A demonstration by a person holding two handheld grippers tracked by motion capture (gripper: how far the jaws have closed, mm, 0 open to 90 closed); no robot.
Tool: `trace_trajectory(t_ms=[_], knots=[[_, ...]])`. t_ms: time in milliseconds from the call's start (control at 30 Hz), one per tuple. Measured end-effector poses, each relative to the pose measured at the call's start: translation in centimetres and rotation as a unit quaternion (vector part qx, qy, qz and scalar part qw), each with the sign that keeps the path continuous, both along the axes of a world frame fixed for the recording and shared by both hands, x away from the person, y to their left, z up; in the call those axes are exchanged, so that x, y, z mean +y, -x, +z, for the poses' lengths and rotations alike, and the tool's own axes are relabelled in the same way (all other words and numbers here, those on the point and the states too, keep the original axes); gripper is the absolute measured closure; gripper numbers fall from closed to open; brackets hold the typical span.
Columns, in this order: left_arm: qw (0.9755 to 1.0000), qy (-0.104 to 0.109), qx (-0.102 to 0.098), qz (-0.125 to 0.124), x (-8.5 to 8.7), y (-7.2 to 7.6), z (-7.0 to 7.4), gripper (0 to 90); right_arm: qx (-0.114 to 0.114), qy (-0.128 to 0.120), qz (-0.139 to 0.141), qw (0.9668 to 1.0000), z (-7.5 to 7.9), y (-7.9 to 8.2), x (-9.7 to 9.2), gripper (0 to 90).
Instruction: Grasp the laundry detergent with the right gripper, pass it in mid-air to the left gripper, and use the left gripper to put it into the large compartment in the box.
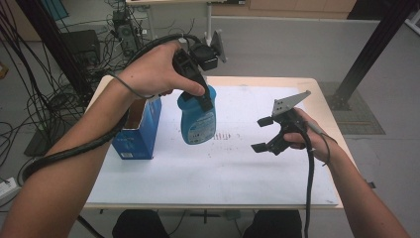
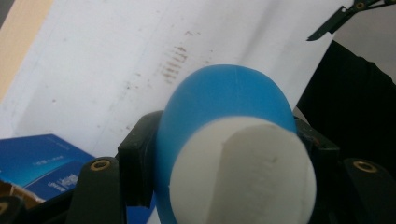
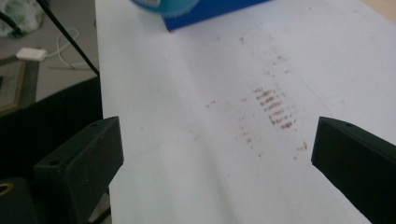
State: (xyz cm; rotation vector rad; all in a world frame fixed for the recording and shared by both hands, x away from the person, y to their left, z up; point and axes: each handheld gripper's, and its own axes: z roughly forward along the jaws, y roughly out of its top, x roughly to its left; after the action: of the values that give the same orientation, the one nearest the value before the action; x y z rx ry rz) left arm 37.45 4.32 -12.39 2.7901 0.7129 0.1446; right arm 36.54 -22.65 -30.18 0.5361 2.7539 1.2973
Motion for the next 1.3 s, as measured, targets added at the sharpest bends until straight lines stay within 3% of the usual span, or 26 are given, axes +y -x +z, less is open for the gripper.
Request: trace_trajectory(t_ms=[133,300,367,533,600,700,867,1033,1300], knots=[[0.9998,0.004,-0.003,0.02,0.9,-0.3,0.5,37.0,0.003,0.042,-0.009,0.9991,-0.2,0.2,-0.1,1.7],[0.9988,0.004,-0.009,0.048,1.9,-0.7,1.1,37.0,0.005,0.108,-0.013,0.9941,-0.5,0.4,-0.1,1.9],[0.9981,0.005,-0.012,0.06,2.3,-0.9,1.4,37.0,0.011,0.131,-0.012,0.9912,-0.6,0.4,0.1,1.9],[0.9956,0.006,-0.012,0.093,3.3,-1.3,2.0,37.0,0.022,0.196,-0.011,0.9802,-0.8,0.6,0.4,2.2],[0.9945,0.003,-0.015,0.103,3.6,-1.5,2.2,37.1,0.025,0.215,-0.015,0.9761,-1.0,0.5,0.5,2.3],[0.9925,-0.003,-0.023,0.12,4.2,-1.7,2.8,37.1,0.027,0.229,-0.018,0.9728,-1.0,0.4,0.5,2.3],[0.9873,-0.011,-0.03,0.155,5.3,-2.3,4.1,37.1,0.029,0.237,-0.019,0.9708,-1.0,0.6,0.6,2.4],[0.9781,-0.008,-0.032,0.206,7.0,-3.1,5.3,37.1,0.031,0.244,-0.02,0.9692,-1.0,0.6,0.7,2.4],[0.9668,-0.011,-0.029,0.254,9.3,-4.3,6.4,37.1,0.036,0.259,-0.02,0.9651,-1.5,0.8,1.1,2.9]])
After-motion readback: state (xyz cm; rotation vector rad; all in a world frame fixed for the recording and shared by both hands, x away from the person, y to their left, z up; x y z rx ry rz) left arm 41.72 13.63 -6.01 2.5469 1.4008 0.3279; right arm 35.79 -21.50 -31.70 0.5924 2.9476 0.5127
